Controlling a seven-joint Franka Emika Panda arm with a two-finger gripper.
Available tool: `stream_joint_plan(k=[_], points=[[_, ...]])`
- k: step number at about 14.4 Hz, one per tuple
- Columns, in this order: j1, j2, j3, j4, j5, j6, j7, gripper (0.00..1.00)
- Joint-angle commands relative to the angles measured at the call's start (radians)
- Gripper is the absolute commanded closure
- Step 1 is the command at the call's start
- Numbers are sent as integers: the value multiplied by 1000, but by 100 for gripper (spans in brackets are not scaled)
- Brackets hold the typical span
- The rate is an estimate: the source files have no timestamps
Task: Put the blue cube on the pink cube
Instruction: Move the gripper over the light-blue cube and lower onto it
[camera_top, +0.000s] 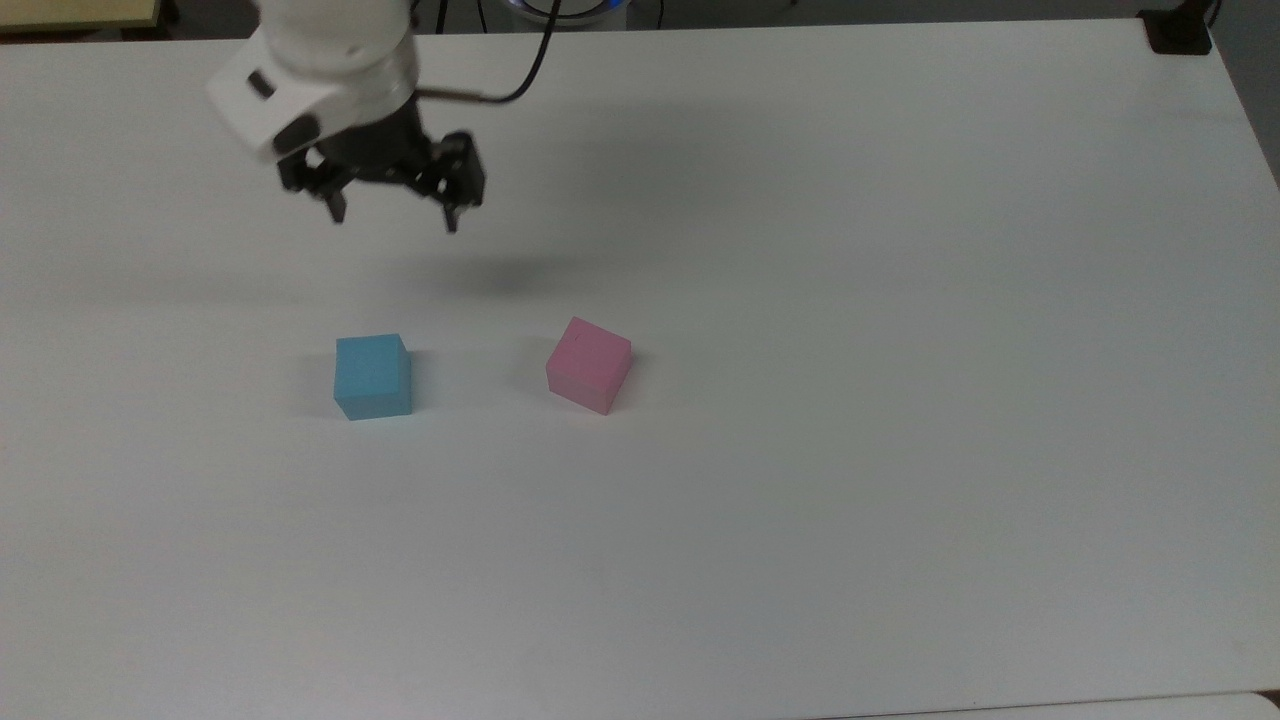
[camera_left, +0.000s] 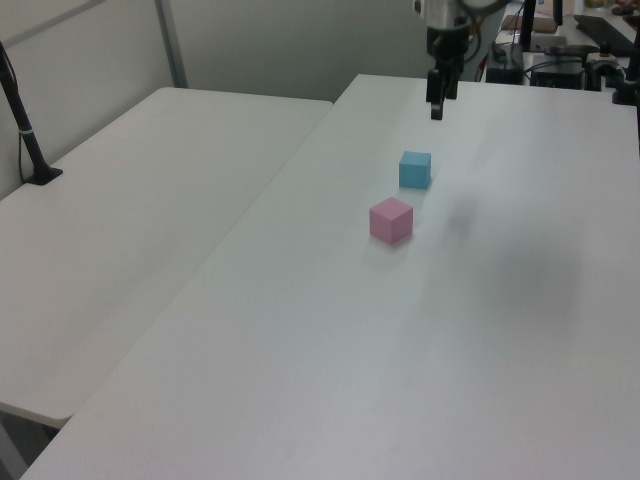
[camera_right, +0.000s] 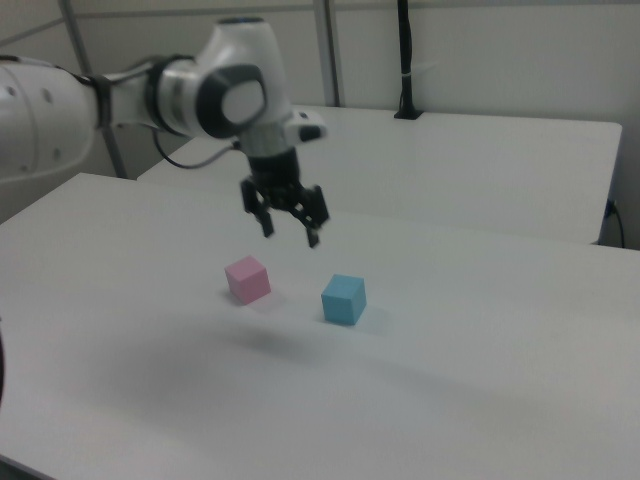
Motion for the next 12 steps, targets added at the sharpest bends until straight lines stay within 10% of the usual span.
stream_joint_plan(k=[1,10,12], points=[[-56,114,-4,12,0,106,-71,0],[-47,271,-2,11,-26,332,-44,0],[-47,278,-2,11,-46,353,-26,36]])
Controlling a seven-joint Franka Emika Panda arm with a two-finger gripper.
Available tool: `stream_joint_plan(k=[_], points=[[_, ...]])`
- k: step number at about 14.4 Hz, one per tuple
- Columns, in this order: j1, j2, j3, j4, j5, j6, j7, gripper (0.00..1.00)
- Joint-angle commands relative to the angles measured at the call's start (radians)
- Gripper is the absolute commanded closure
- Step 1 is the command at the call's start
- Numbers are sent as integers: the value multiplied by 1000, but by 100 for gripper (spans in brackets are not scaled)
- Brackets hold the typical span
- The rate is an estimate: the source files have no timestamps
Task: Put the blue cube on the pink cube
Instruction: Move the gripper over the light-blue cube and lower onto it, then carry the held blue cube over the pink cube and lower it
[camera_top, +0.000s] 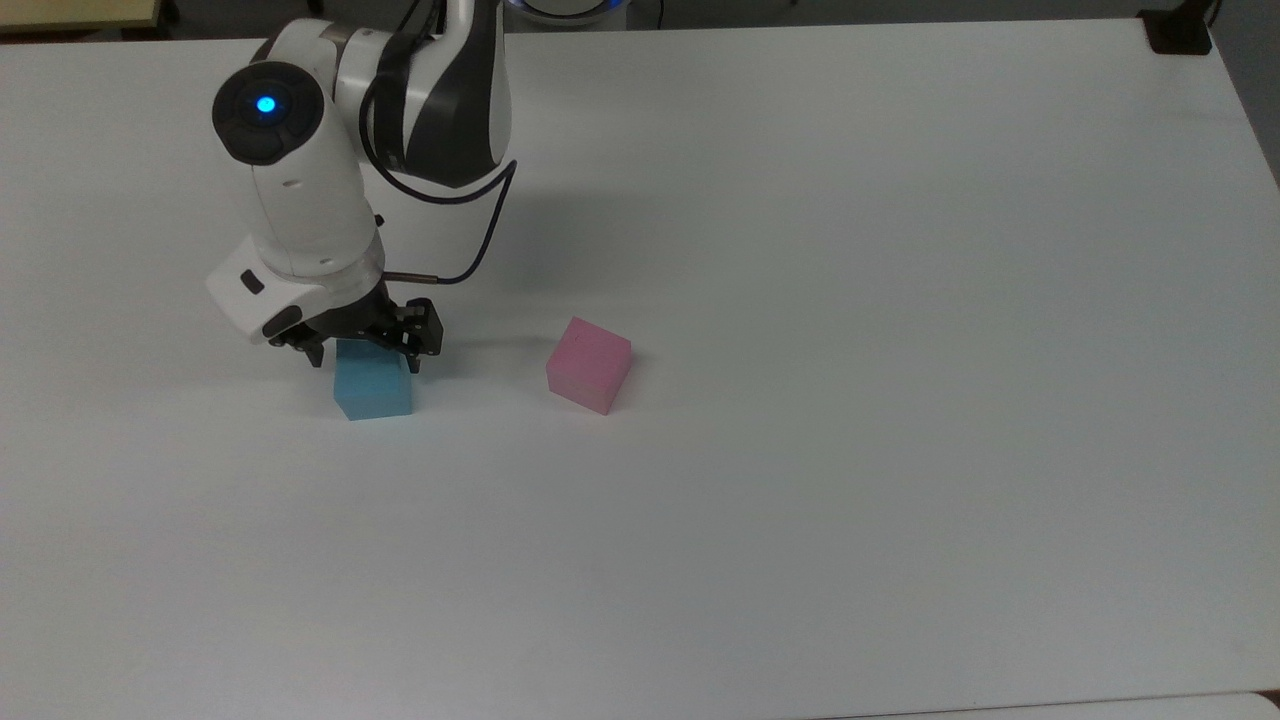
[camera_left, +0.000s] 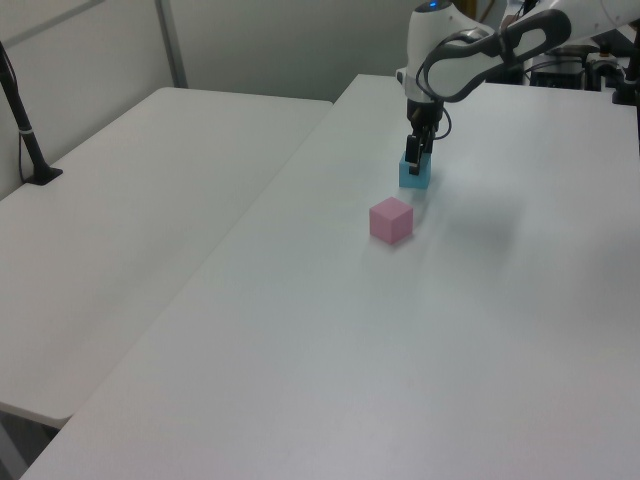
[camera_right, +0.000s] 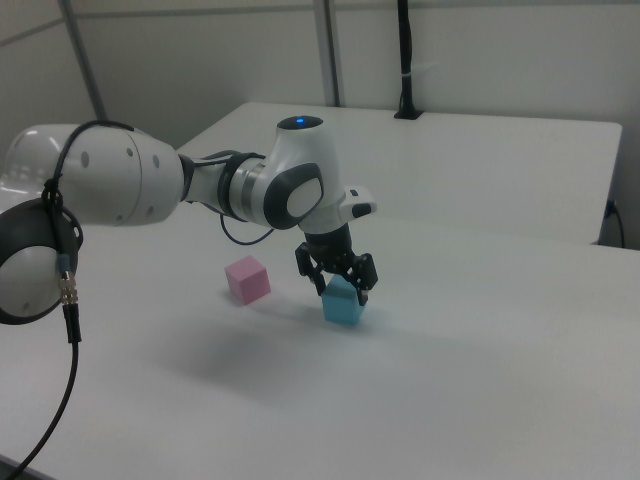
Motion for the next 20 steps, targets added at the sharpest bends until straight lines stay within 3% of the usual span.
stream_joint_plan(k=[1,4,8,14,15,17,18,20], points=[[14,7,-5,8,-30,32,40,69],[37,-48,7,0,-27,2,52,73],[150,-131,7,-1,-21,-110,153,72],[299,-139,7,-15,-24,-131,281,68],[306,-132,7,-20,-24,-128,282,62],[306,-131,7,-24,-25,-128,281,28],[304,-131,7,-24,-25,-132,281,2],[304,-132,7,-24,-25,-137,281,0]])
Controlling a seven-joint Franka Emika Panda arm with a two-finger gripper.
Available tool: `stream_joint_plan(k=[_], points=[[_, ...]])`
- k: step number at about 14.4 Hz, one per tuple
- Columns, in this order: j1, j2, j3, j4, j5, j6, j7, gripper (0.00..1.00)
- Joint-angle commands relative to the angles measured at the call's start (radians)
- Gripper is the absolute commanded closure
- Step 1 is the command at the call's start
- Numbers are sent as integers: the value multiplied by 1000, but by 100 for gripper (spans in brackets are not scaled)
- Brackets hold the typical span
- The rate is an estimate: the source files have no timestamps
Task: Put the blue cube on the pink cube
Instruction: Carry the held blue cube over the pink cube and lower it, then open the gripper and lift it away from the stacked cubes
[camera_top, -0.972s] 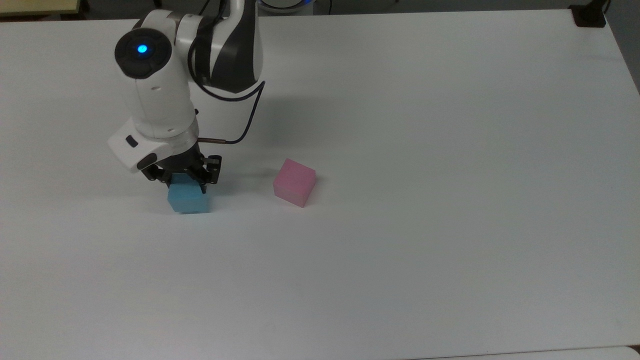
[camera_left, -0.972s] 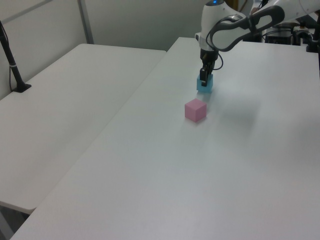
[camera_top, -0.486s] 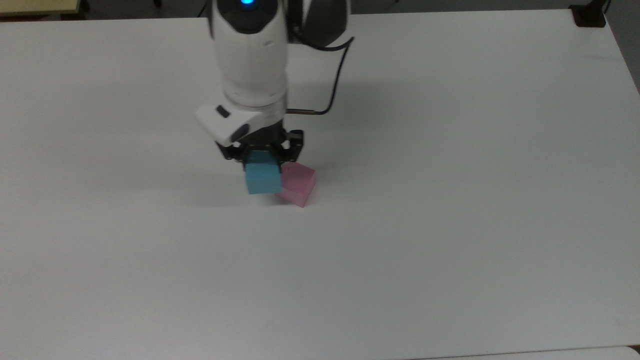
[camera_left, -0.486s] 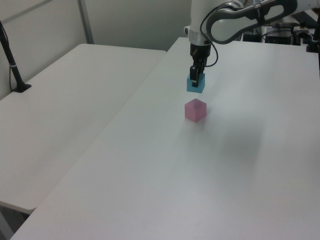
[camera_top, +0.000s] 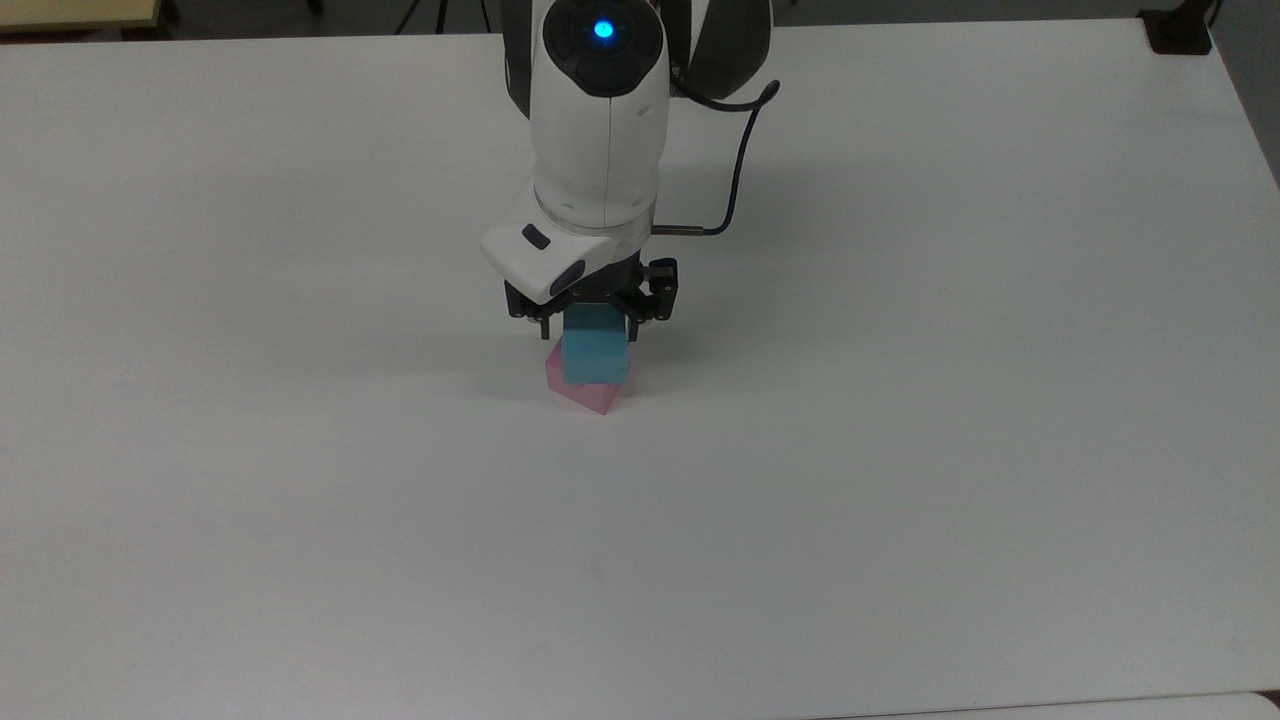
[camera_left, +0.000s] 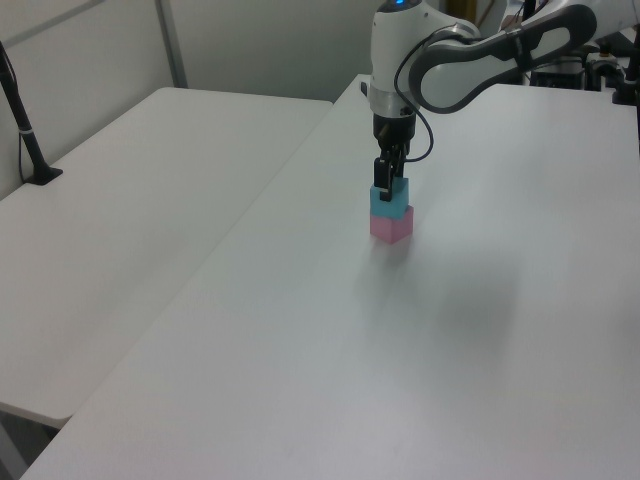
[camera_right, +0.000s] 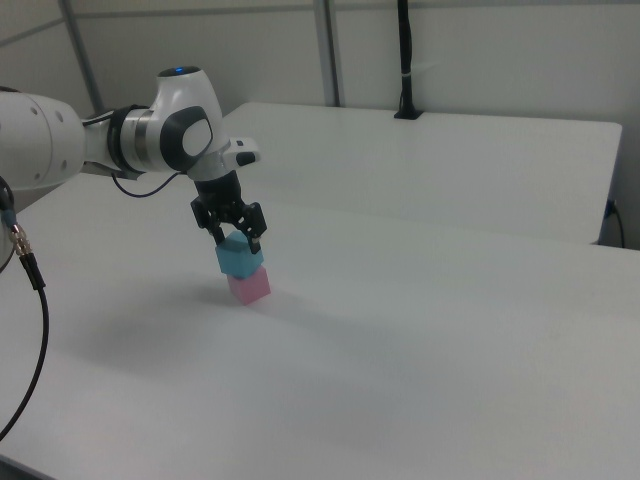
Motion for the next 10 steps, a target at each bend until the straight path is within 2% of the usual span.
stream_joint_plan(k=[1,3,6,10], points=[[10,-23,-10,-18,-13,-10,17,0],[8,-47,-13,-11,-12,-36,17,0],[3,-180,-15,-15,-11,-149,15,0],[2,-297,-21,-17,-1,-307,12,0]])
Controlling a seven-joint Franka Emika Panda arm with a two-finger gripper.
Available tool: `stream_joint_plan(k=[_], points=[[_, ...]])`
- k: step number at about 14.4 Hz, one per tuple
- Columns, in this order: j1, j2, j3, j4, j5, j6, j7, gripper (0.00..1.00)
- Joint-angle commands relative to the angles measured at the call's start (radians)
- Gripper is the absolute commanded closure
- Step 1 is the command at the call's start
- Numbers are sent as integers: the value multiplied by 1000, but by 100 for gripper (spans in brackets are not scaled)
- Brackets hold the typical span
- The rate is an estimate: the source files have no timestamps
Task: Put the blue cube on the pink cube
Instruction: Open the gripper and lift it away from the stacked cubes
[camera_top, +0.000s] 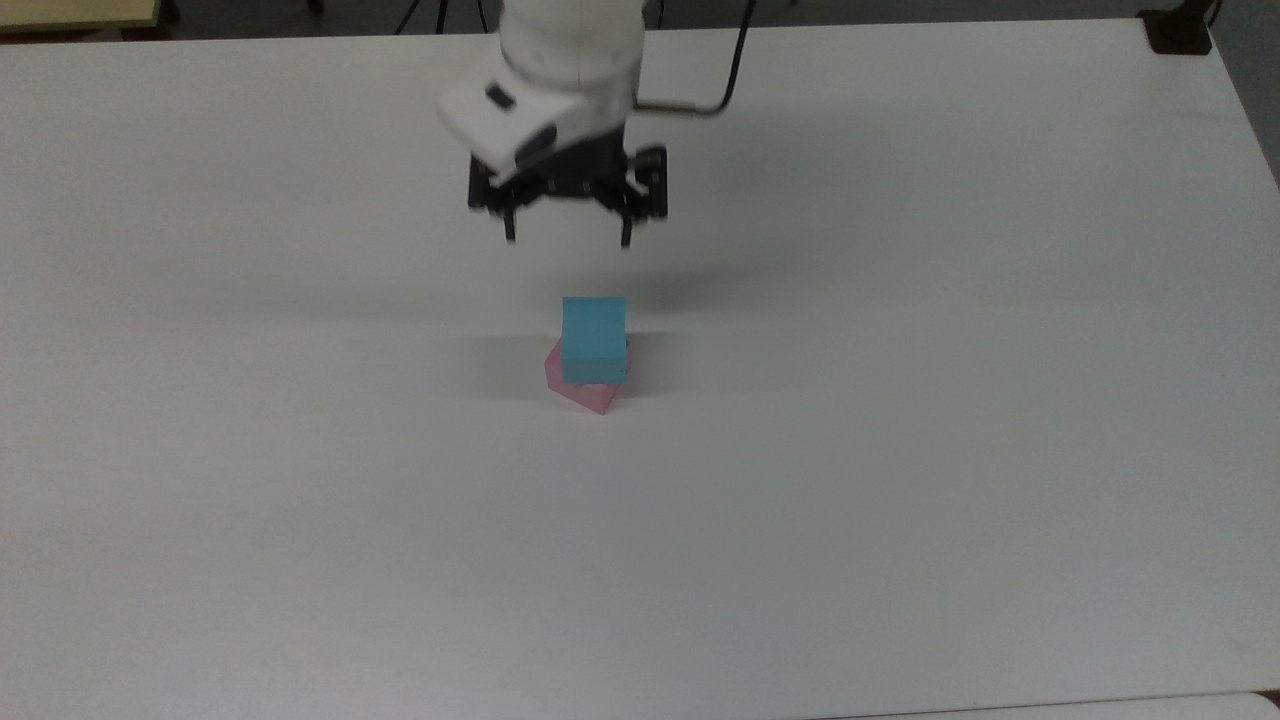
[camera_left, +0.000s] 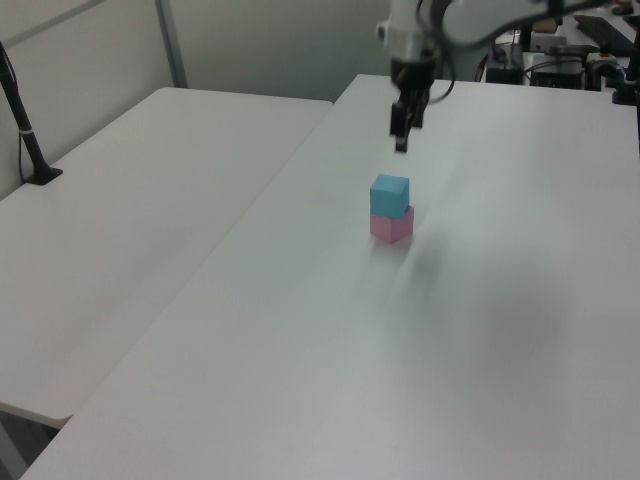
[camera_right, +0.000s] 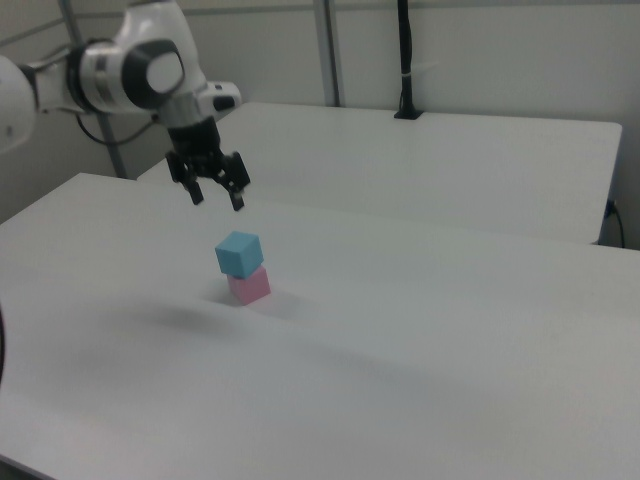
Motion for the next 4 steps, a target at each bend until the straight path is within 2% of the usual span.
stream_joint_plan(k=[1,4], points=[[6,-147,-10,-51,1,-137,7,0],[4,-183,-10,-57,4,-188,9,0]])
